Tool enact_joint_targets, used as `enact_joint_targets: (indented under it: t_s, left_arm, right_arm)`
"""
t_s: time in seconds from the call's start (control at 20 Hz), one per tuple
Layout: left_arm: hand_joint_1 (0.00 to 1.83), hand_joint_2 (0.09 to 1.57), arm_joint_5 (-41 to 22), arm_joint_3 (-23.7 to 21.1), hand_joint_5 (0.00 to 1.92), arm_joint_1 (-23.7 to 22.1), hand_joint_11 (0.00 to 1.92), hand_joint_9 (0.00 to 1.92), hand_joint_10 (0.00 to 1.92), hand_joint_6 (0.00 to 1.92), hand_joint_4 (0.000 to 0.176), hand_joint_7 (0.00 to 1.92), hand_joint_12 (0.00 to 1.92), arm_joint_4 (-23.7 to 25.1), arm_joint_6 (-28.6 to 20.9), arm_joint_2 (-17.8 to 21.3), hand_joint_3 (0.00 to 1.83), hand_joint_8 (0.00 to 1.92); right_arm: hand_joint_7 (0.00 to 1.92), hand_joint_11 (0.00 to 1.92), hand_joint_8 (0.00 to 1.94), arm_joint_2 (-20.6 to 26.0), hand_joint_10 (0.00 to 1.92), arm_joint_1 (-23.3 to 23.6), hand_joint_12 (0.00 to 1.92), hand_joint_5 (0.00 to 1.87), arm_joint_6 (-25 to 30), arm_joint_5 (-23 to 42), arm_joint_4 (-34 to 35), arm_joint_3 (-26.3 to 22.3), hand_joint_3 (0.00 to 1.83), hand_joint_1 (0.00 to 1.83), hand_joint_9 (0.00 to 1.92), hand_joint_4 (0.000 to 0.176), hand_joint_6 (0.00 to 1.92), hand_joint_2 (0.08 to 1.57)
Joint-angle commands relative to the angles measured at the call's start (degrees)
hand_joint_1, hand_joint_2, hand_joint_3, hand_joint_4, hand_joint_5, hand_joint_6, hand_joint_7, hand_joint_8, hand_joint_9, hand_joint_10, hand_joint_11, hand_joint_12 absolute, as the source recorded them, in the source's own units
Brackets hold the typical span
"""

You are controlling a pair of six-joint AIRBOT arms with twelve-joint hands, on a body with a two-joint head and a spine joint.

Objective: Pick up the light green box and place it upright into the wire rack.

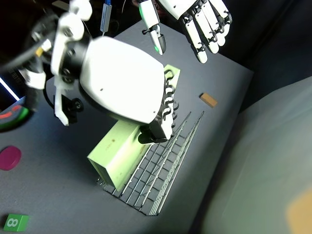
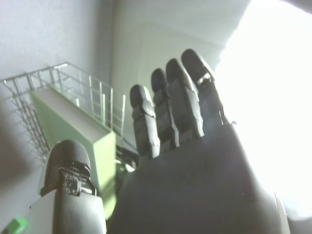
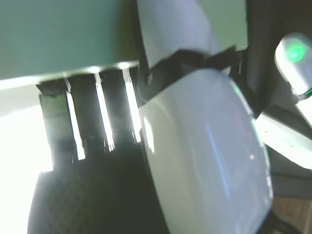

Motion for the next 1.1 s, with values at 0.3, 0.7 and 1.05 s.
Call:
enact_joint_targets:
  t_s: [0.3, 0.7, 1.05]
  left_arm:
    - [0.21, 1.22, -1.0, -1.5, 0.38, -1.1, 0.01, 0.28, 0.00, 0.00, 0.071, 0.33, 0.83, 4.9, 0.4, 0.1, 0.00, 0.00]
    - [0.21, 1.21, -0.8, -2.9, 0.38, -1.1, 0.02, 0.28, 0.00, 0.00, 0.071, 0.33, 0.84, 4.9, -0.5, -1.5, 0.00, 0.00]
    - [0.21, 1.21, -0.1, -4.0, 0.39, 0.6, 0.02, 0.28, 0.00, 0.00, 0.071, 0.33, 0.84, 4.9, -2.9, -3.2, 0.00, 0.00]
  right_arm:
    - [0.91, 0.76, 1.13, -0.3, 1.37, -2.9, 1.38, 0.82, 6.3, 4.2, -12.4, 0.8, 0.00, 1.36, 0.86, 0.000, 1.03, 1.16]
    - [0.91, 0.77, 1.13, -0.8, 1.37, -5.2, 1.38, 0.82, 8.7, 3.7, -13.8, 1.8, 0.00, 1.36, 0.86, 0.000, 1.04, 1.16]
    - [0.91, 0.78, 1.11, -1.3, 1.36, -6.6, 1.40, 0.83, 9.5, 3.5, -13.8, 3.1, 0.00, 1.36, 0.88, 0.000, 1.03, 1.15]
